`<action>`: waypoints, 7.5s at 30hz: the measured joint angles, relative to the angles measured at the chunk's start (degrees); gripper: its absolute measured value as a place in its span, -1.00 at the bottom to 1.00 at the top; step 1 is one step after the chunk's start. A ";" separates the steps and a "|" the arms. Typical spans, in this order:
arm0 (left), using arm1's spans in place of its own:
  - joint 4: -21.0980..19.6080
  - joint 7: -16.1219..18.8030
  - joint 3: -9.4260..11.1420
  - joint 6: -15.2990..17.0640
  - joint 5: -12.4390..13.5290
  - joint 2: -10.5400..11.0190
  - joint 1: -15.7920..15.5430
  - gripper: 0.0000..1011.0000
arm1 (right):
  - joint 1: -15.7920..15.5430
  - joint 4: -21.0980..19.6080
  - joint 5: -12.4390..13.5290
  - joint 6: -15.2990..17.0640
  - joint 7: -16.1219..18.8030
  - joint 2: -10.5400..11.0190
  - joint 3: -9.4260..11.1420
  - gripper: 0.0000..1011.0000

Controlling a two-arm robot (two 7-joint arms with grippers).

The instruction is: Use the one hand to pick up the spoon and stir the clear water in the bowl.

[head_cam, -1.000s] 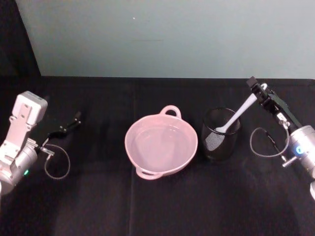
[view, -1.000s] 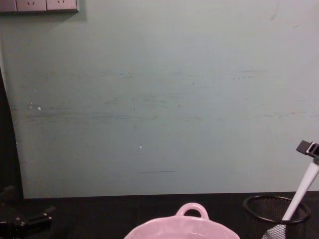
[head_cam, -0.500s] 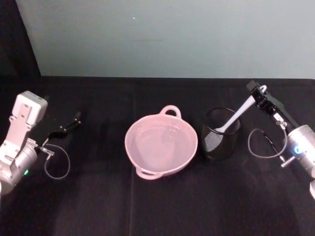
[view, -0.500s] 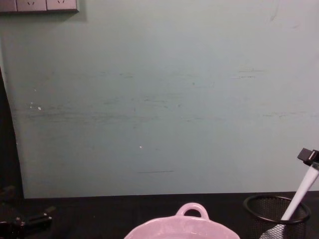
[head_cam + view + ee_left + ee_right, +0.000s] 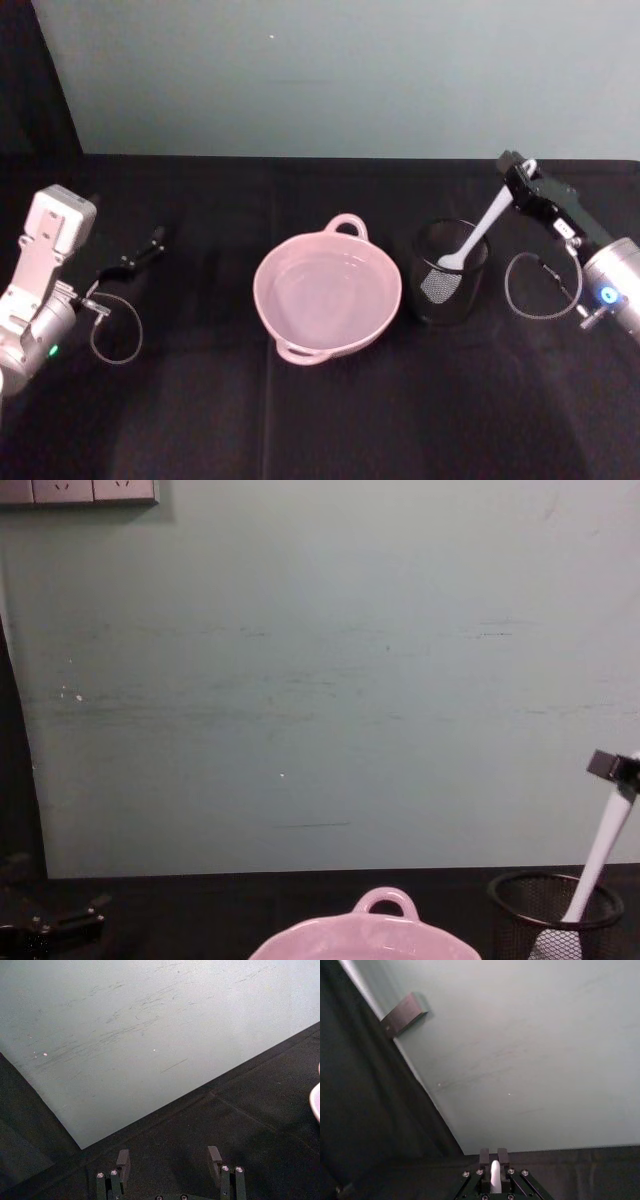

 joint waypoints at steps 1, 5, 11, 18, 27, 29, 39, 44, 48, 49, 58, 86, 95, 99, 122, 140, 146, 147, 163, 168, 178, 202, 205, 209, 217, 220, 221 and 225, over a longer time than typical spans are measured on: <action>0.00 0.00 0.00 0.00 0.00 0.00 0.00 1.00 | 0.06 -1.24 -1.44 0.03 -0.33 0.75 -0.42 -0.78; 0.00 0.00 0.00 0.00 0.00 0.00 0.00 1.00 | 0.93 -3.74 -5.25 1.12 -0.55 2.85 -1.71 -0.78; 0.00 0.00 0.00 0.00 0.00 0.00 0.00 1.00 | 3.46 -6.90 -8.56 4.37 0.97 6.08 -3.08 -0.79; 0.00 0.00 0.00 0.00 0.00 0.00 0.00 1.00 | 6.69 -11.52 -9.56 8.76 3.37 9.35 -3.92 -0.78; 0.00 0.00 0.00 0.00 0.00 0.00 0.00 1.00 | 9.30 -15.30 -7.93 12.80 3.82 11.58 -4.23 -0.79; 0.00 0.00 0.00 0.00 0.00 0.00 0.00 1.00 | 9.85 -16.04 -7.32 13.63 3.87 12.06 -4.44 -0.79; 0.00 0.00 0.00 0.00 0.00 0.00 0.00 1.00 | 10.37 -16.83 -6.64 14.49 3.78 12.69 -4.87 -0.79; 0.00 0.00 0.00 0.00 0.00 0.00 0.00 1.00 | 10.34 -16.75 -6.69 14.43 3.77 12.62 -4.80 -0.79; 0.00 0.00 0.00 0.00 0.00 0.00 0.00 1.00 | 10.32 -16.71 -6.70 14.39 3.76 12.59 -4.76 -0.79; 0.00 0.00 0.00 0.00 0.00 0.00 0.00 1.00 | 10.31 -16.70 -6.70 14.37 3.75 12.58 -4.75 -0.78; 0.00 0.00 0.00 0.00 0.00 0.00 0.00 1.00 | 10.08 -16.91 -6.66 14.28 3.52 12.87 -4.71 -0.78; 0.00 0.00 0.00 0.00 0.00 0.00 0.00 1.00 | 18.34 -4.65 -14.37 3.87 12.35 1.36 -19.37 -0.79; 0.00 0.00 0.00 0.00 0.00 0.00 0.00 1.00 | 17.48 -0.39 -15.75 1.49 14.40 -1.87 -21.16 -0.78; 0.00 0.00 0.00 0.00 0.00 0.00 0.00 1.00 | 18.05 1.91 -15.99 1.71 15.20 -3.25 -21.87 -0.78; 0.00 0.00 0.00 0.00 0.00 0.00 0.00 1.00 | 24.46 15.40 -20.32 -0.61 16.21 -8.46 -21.24 -0.79; 0.00 0.00 0.00 0.00 0.00 0.00 0.00 1.00 | 16.01 0.99 -20.74 3.72 11.99 -3.62 -19.34 -0.78; 0.00 0.00 0.00 0.00 0.00 0.00 0.00 1.00 | 15.62 1.18 -20.12 2.84 12.73 -4.92 -19.99 -0.78; 0.00 0.00 0.00 0.00 0.00 0.00 0.00 1.00 | 15.71 1.49 -19.97 2.66 12.87 -5.18 -20.05 -0.79; 0.00 0.00 0.00 0.00 0.00 0.00 0.00 1.00 | 21.41 14.55 -19.85 -1.39 14.05 -10.55 -19.58 -0.79; 0.00 0.00 0.00 0.00 0.00 0.00 0.00 1.00 | 21.13 14.09 -21.38 -1.56 11.33 -9.61 -18.17 -0.79; 0.00 0.00 0.00 0.00 0.00 0.00 0.00 1.00 | 18.19 8.20 -23.25 0.62 8.62 -6.47 -16.13 -0.78; 0.00 0.00 0.00 0.00 0.00 0.00 0.00 1.00 | 14.08 -1.02 -25.28 4.13 8.82 -6.40 -18.91 -0.78; 0.00 0.00 0.00 0.00 0.00 0.00 0.00 1.00 | 15.29 2.33 -23.93 3.02 10.09 -8.03 -18.93 -0.78; 0.00 0.00 0.00 0.00 0.00 0.00 0.00 1.00 | 16.82 6.29 -22.69 1.70 11.24 -9.61 -18.65 -0.79; 0.00 0.00 0.00 0.00 0.00 0.00 0.00 1.00 | 19.48 11.66 -22.29 -0.12 11.66 -10.69 -17.72 -0.78; 0.00 0.00 0.00 0.00 0.00 0.00 0.00 1.00 | 19.76 12.31 -22.33 -0.26 11.31 -10.27 -17.02 -0.78; 0.00 0.00 0.00 0.00 0.00 0.00 0.00 1.00 | 19.77 12.33 -22.35 -0.26 11.19 -10.11 -16.83 -0.79; 0.00 0.00 0.00 0.00 0.00 0.00 0.00 1.00 | 19.19 11.26 -22.47 -0.04 10.32 -8.84 -15.79 -0.79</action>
